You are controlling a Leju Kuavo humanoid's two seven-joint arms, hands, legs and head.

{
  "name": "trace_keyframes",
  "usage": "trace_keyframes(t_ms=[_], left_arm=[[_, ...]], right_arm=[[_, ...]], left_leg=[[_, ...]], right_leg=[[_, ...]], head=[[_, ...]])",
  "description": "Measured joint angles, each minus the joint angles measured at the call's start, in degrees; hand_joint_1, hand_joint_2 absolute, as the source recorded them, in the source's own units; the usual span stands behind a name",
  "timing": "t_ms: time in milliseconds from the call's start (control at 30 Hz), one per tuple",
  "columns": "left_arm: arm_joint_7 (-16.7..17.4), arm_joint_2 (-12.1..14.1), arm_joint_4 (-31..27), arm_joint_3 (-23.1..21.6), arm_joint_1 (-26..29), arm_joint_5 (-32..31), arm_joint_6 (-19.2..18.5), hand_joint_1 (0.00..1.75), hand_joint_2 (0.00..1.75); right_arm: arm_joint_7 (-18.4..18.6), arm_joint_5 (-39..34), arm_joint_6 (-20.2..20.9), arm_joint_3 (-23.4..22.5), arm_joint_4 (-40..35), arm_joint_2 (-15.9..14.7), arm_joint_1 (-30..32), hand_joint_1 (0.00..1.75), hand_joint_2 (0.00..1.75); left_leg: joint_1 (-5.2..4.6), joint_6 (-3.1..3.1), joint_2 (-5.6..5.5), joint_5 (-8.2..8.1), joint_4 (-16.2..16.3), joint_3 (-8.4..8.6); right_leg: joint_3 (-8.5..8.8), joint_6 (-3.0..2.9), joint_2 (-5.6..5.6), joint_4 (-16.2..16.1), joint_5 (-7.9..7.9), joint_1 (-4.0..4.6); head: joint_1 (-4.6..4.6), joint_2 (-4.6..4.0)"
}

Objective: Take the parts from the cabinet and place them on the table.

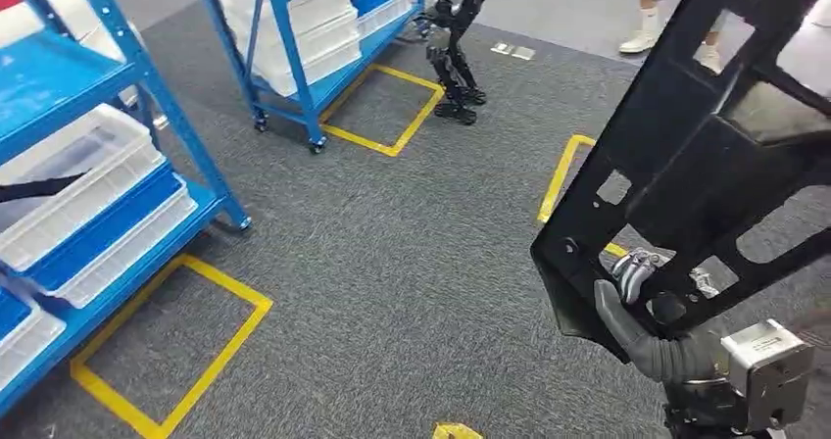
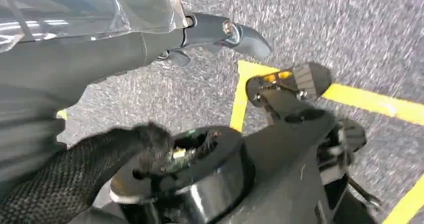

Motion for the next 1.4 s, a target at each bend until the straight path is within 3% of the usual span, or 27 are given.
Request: trace_keyframes(t_ms=[67,133,167,200,267,333,367,400,433,500,567,600,667,700,733,867,900,933,1000,1067,1100,1167,1200,1233,1267,1367,1400], left_arm=[[-0.02,0.0,0.0,0.0,0.01,0.0,0.0,0.0,1.75],[-0.02,-0.02,0.0,0.0,-0.01,0.0,0.0,0.0,1.75],[-0.02,-0.04,0.0,-0.02,-0.02,0.0,0.0,0.0,1.75],[-0.02,0.2,0.02,0.0,-0.04,0.0,0.0,0.0,1.75],[-0.11,0.24,0.02,0.0,-0.15,0.04,0.0,0.0,1.75],[-0.09,0.24,0.02,-0.02,-0.12,0.04,0.0,0.0,1.75],[-0.09,0.24,0.02,-0.02,-0.23,0.04,0.0,0.0,1.75],[-0.11,0.22,0.02,-0.02,-0.35,0.04,0.0,0.0,1.75],[-0.11,0.22,0.02,-0.02,-0.34,0.04,0.0,0.0,1.75],[-0.11,0.22,0.02,-0.02,-0.18,0.04,0.0,0.0,1.75],[-0.09,0.2,0.02,0.0,-0.1,0.09,0.0,0.0,1.75],[-0.09,0.2,0.02,0.0,-0.15,0.11,0.0,0.0,1.75],[-0.11,0.22,0.02,0.0,-0.18,0.11,0.04,0.0,1.75],[-0.11,0.22,0.02,0.0,-0.2,0.13,0.04,0.0,1.75],[-0.11,0.48,0.02,0.0,-0.26,0.17,0.04,0.0,1.75],[-0.11,0.57,0.02,0.0,-0.32,0.22,-0.04,0.0,1.75],[-0.11,0.41,0.02,0.0,-0.44,0.2,-0.04,0.0,1.75],[-0.15,0.42,0.02,0.0,-0.41,0.2,-0.04,0.0,1.75],[-0.15,0.31,0.02,-0.02,-0.04,0.26,-0.04,0.0,1.75],[-0.15,0.2,0.02,0.0,0.01,0.35,-0.04,0.0,1.75],[-0.15,0.15,0.02,0.0,-0.07,0.35,-0.04,0.0,1.75],[-0.15,-0.02,0.02,0.0,-0.07,0.35,-0.04,0.0,1.75],[-0.15,-0.02,0.02,0.0,-0.11,0.37,-0.04,0.0,1.75],[-0.15,0.26,0.04,0.0,-0.2,0.37,-0.04,0.0,1.75],[-0.15,0.17,0.04,0.0,-0.32,0.39,-0.04,0.0,1.75],[-0.15,0.11,0.02,0.0,-0.32,0.55,-0.02,0.0,1.75],[-0.15,0.06,0.02,0.0,-0.42,0.52,-0.02,0.0,1.75]], right_arm=[[0.04,-0.02,0.0,0.17,0.02,0.0,0.11,1.75,1.75],[0.07,-0.02,0.0,0.24,0.0,0.0,0.1,1.75,1.75],[0.04,-0.02,0.0,0.24,0.0,0.02,0.1,1.75,1.75],[0.04,-0.02,0.0,0.31,0.02,0.11,0.11,1.75,1.75],[0.04,-0.02,-0.02,0.31,0.0,0.0,0.08,1.75,1.75],[0.04,-0.04,-0.02,0.35,0.02,0.11,0.15,1.75,1.75],[0.04,-0.07,0.0,0.37,0.0,0.07,0.07,1.75,1.75],[0.07,-0.07,-0.02,0.35,0.0,0.04,-0.01,1.75,1.75],[0.04,-0.07,0.0,0.35,0.0,0.04,0.0,1.75,1.75],[0.04,-0.07,-0.02,0.35,0.0,0.07,-0.16,1.75,1.75],[0.07,-0.07,0.0,0.44,0.0,0.09,-0.11,1.75,1.75],[0.07,-0.07,0.0,0.44,0.0,0.07,-0.11,1.75,1.75],[0.04,-0.04,0.0,0.42,0.0,0.07,-0.17,1.75,1.75],[0.04,-0.04,0.0,0.42,0.0,0.09,-0.17,1.75,1.75],[0.04,-0.04,0.0,0.42,0.0,0.09,-0.18,1.75,1.75],[0.09,-0.02,0.0,0.41,-0.04,0.07,-0.05,1.75,1.75],[0.09,-0.02,0.0,0.39,-0.11,0.02,-0.05,1.75,1.75],[0.07,0.0,0.0,0.39,-0.2,0.04,-0.14,1.75,1.75],[0.07,0.02,0.0,0.39,-0.2,0.0,-0.59,1.75,1.75],[0.07,0.0,0.04,0.59,-0.2,0.04,-0.31,1.75,1.75],[0.11,0.0,0.04,0.81,-0.2,0.04,-0.32,1.75,1.75],[0.11,0.0,0.04,0.81,-0.2,0.04,-0.38,1.75,1.75],[0.11,0.0,0.04,0.81,-0.2,0.04,-0.41,1.75,1.75],[0.13,0.0,0.04,0.83,-0.18,0.11,-0.5,1.75,1.75],[0.13,0.0,0.06,0.83,-0.26,0.0,-0.71,1.75,1.75],[0.09,0.0,0.07,0.9,-0.28,0.15,-0.55,1.75,1.75],[0.13,-0.02,0.07,0.9,-0.31,0.13,-0.62,1.75,1.75]], left_leg=[[0.07,-0.15,1.52,0.05,0.04,-0.17],[0.32,-0.5,2.83,-0.07,0.15,-0.07],[0.55,-1.02,3.42,-0.36,0.5,-0.01],[0.21,-1.7,3.9,-0.79,0.99,-0.22],[-0.26,-2.25,4.74,-1.43,1.8,-0.42],[-0.07,-2.37,5.7,-1.37,1.75,-0.23],[0.39,-2.7,5.36,-1.78,2.22,-0.33],[0.74,-2.99,2.05,-3.31,3.8,-0.9],[0.94,-3.09,0.41,-5.58,7.17,-2.37],[0.83,-3.1,-0.67,-10.29,17.12,-6.84],[0.61,-2.47,-0.92,-10.97,21.78,-9.24],[0.31,-1.95,-1.06,-9.23,19.51,-8.34],[-0.63,-0.73,-2.17,-3.57,9.25,-3.67],[-1.31,0.15,-4.65,-0.88,3.61,-1.17],[-1.22,0.83,-6.8,-1.36,2.08,-0.67],[-1.75,1.38,-4.48,0.17,-0.24,-0.06],[-1.02,0.74,-3.43,1.46,-2.39,0.87],[-1.06,0.66,-3.04,1.8,-3.3,1.19],[-0.88,0.58,-1.35,1.91,-3.28,1.19],[-0.71,0.38,0.1,1.75,-3.06,1.02],[-0.53,0.08,0.92,1.54,-2.83,0.98],[0.18,-0.91,2.22,0.75,-1.77,0.86],[0.33,-1.59,2.79,-0.02,-0.56,0.63],[-0.13,-2.27,3.16,-0.78,0.34,0.11],[-0.09,-2.53,3.63,-1.48,1.38,-0.09],[0.18,-2.73,4.93,-1.74,1.54,0.16],[0.61,-3.08,4.36,-2.33,2.25,0.08]], right_leg=[[-0.62,0.63,-0.36,2.66,-0.32,-0.64],[4.38,1.45,-1.18,-5.14,3.32,-1.25],[7.99,2.02,-2.53,-11.14,5.53,-1.54],[9.9,2.58,-5.63,-15.18,5.39,-1.63],[9.5,0.41,-3.98,-14.8,5.64,-1.43],[8.98,-0.33,-2.75,-14.6,5.61,-1.09],[8.93,-0.82,-2.04,-14.73,5.86,-1.09],[8.82,-1.1,-1.73,-14.74,5.99,-1.02],[8.64,-1.32,-1.09,-14.73,6.1,-1.01],[8.23,-1.87,-0.03,-14.71,6.36,-0.74],[8.0,-2.08,1.59,-14.69,6.5,-0.31],[8.03,-2.11,2.33,-14.7,6.53,-0.18],[8.28,-2.16,3.77,-14.73,6.62,-0.14],[8.31,-2.21,4.32,-14.86,6.72,-0.43],[8.11,-1.94,4.81,-14.88,6.99,-0.47],[7.83,-0.32,7.61,-16.72,8.5,-1.19],[7.59,-0.82,5.26,-15.86,7.86,-0.97],[6.46,-0.74,2.42,-13.52,5.88,-0.39],[2.68,-0.22,0.52,-4.74,1.32,-0.4],[0.4,0.51,-0.1,0.36,0.02,-0.68],[1.33,1.05,-0.42,-1.18,1.27,-1.0],[6.44,2.2,-1.41,-9.98,5.53,-1.5],[9.35,3.0,-3.39,-14.91,7.24,-1.85],[9.47,2.94,-4.68,-15.17,5.9,-1.38],[9.14,1.23,-3.71,-15.17,6.18,-1.64],[8.54,-0.51,-1.92,-14.6,6.06,-1.18],[8.53,-0.8,-1.34,-14.71,6.21,-1.13]], head=[[0.02,0.0],[0.02,0.0],[0.02,0.0],[0.11,0.0],[-0.09,0.0],[-0.13,0.0],[-0.17,0.0],[-0.15,0.0],[-0.15,0.0],[-0.2,0.0],[-0.26,0.0],[-0.26,0.0],[-0.26,0.0],[-0.26,0.0],[-0.26,0.0],[-0.33,0.0],[-0.37,0.0],[-0.26,0.0],[-0.24,0.0],[-0.24,0.0],[-0.24,0.0],[-0.24,0.0],[-0.24,0.0],[-0.05,0.0],[-0.29,0.0],[-0.35,0.0],[-0.37,0.0]])
